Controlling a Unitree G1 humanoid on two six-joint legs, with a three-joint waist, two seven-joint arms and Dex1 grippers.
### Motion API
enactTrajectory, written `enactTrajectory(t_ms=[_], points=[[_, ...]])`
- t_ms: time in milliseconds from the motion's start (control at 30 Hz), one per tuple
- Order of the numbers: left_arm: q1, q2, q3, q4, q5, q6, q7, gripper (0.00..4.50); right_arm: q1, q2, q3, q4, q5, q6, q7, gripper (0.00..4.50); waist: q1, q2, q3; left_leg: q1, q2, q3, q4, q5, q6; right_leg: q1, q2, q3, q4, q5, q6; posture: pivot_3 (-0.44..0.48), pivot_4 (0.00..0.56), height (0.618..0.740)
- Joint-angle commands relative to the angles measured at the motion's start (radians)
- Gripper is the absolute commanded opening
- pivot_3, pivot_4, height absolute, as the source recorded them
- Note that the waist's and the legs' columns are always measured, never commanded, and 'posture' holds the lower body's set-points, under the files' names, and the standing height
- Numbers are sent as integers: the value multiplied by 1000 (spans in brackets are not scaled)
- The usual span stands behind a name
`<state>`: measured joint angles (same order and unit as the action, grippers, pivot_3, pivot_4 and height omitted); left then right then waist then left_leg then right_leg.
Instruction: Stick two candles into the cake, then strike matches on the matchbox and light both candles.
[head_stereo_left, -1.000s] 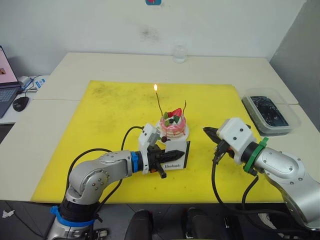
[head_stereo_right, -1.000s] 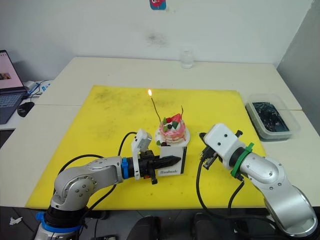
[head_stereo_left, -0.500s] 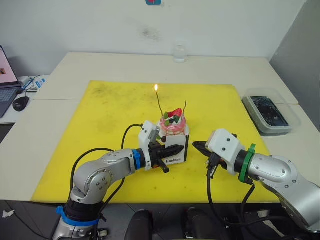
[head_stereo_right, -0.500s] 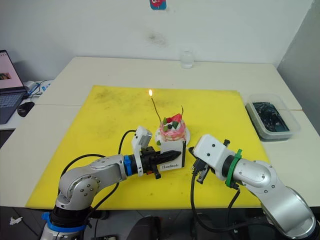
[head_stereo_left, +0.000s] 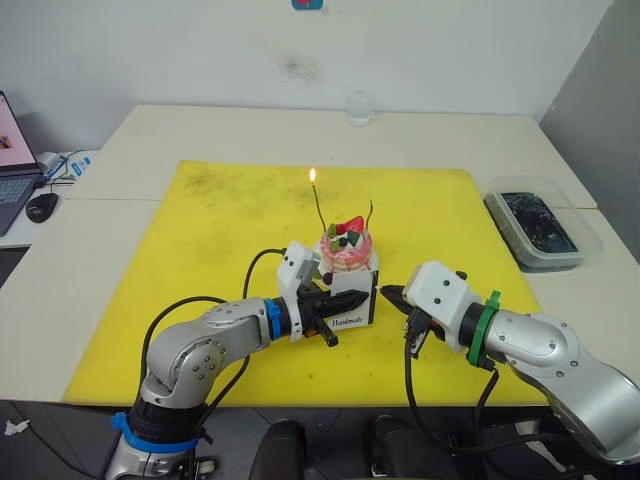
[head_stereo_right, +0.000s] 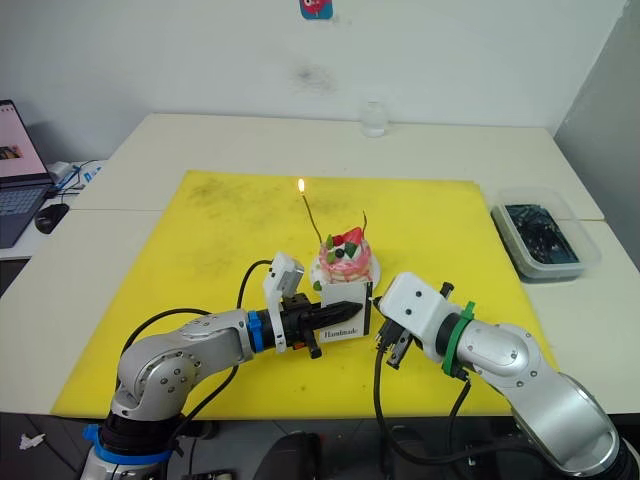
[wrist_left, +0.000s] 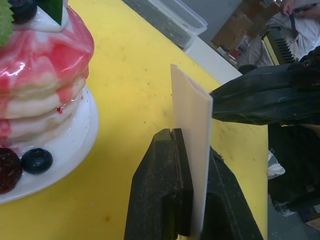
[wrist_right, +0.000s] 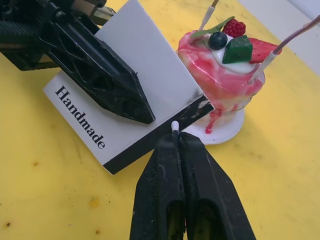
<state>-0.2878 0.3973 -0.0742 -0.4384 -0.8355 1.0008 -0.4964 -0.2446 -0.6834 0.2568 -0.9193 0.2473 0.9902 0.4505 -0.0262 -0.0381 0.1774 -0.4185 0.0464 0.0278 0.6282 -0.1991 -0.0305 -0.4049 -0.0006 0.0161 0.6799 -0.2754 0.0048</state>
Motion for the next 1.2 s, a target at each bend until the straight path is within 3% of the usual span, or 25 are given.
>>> enactTrajectory(t_ms=[33, 467, 800, 933, 1067, 1200], points=[[-16, 3, 0, -32, -15, -1, -18, 0, -9, 4, -3, -10, -14, -19, -10, 18, 0, 0, 0, 0, 0, 0, 0, 0, 0, 0, 0, 0, 0, 0, 0, 0, 150, 740], [-27, 2, -10, -43, -17, 0, -35, 0, -8, 7, 23, 3, -32, -20, -11, 18, 0, 0, 0, 0, 0, 0, 0, 0, 0, 0, 0, 0, 0, 0, 0, 0, 150, 740], [-24, 37, -89, -59, 15, -35, -121, 0, -39, 32, 48, 38, -61, -42, -26, 18, 0, 0, 0, 0, 0, 0, 0, 0, 0, 0, 0, 0, 0, 0, 0, 0, 150, 740], [1, 73, -79, -76, 4, -25, -141, 0, -66, 59, -54, 64, -137, -89, -112, 18, 0, 0, 0, 0, 0, 0, 0, 0, 0, 0, 0, 0, 0, 0, 0, 0, 150, 740], [41, 127, -35, -85, -2, -21, -150, 0, -42, 41, -146, 48, -142, -103, -101, 18, 0, 0, 0, -1, 0, 1, 0, 0, 0, -1, 0, 0, -1, 0, 0, 0, 150, 740], [64, 153, 5, -88, -11, -19, -139, 0, -47, 51, -160, 16, -125, -96, -84, 18, 0, 0, 0, -1, 1, 0, -1, 0, 0, -1, -1, 0, 0, 0, 0, 0, 150, 740]])
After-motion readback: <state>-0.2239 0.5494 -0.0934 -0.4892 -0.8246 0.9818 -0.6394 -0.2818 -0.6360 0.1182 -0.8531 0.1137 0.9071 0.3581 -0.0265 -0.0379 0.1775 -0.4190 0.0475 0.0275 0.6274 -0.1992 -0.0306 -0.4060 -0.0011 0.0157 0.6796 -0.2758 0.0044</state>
